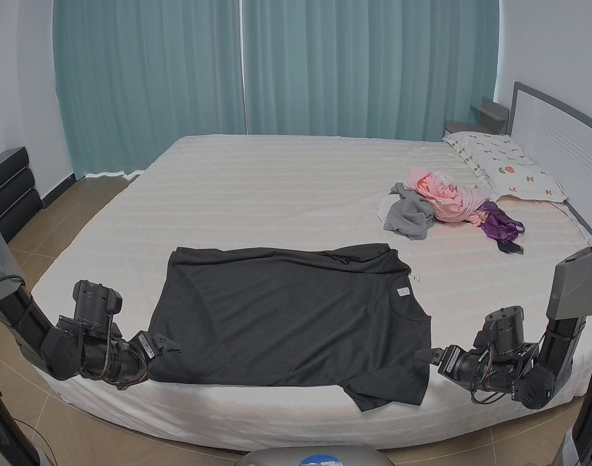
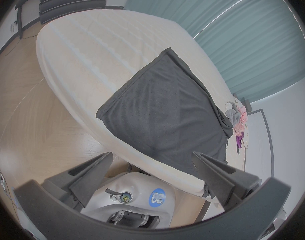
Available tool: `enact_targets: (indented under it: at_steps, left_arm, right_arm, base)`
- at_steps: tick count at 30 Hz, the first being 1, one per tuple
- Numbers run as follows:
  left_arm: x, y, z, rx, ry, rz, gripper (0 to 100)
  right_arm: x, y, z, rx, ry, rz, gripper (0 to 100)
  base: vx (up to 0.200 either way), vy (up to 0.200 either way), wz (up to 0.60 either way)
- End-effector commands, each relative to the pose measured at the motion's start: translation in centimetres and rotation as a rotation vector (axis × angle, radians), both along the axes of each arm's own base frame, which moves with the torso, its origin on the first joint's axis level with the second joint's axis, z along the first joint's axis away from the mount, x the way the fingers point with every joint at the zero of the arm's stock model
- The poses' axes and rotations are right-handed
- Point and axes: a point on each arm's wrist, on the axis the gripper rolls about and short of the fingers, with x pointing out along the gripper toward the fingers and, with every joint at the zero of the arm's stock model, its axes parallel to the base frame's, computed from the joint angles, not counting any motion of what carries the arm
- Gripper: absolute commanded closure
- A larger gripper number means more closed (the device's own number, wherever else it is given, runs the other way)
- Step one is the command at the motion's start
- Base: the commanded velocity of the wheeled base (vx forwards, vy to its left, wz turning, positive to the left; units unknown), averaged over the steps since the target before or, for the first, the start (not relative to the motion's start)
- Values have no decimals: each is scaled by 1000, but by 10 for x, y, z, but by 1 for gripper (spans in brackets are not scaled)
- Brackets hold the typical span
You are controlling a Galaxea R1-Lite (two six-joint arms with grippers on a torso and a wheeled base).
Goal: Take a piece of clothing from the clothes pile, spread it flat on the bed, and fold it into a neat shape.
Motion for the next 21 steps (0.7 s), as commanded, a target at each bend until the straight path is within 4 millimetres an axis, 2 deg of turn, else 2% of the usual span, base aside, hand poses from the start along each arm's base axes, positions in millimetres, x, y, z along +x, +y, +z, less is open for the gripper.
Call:
enact_targets:
  at_steps: [1,6,11,18,21]
  left_arm:
    - [-3,2,-23,17,60,-6,0]
    - [-9,5,-42,122,86,-40,0]
    - [0,7,-61,150,58,-17,0]
    - [11,9,-79,241,-2,51,0]
    - [12,10,-80,247,-15,61,0]
  right_arm:
    - [0,0,-2,-1,5,1,0]
    - [0,0,-2,0,9,1,0]
    - [0,0,-4,1,14,4,0]
    - [1,1,-3,2,11,4,0]
    - [1,1,-3,2,11,4,0]
  base:
    - [0,0,0]
    - [0,0,0]
    - [0,0,0]
    - [0,0,0]
    - [0,0,0]
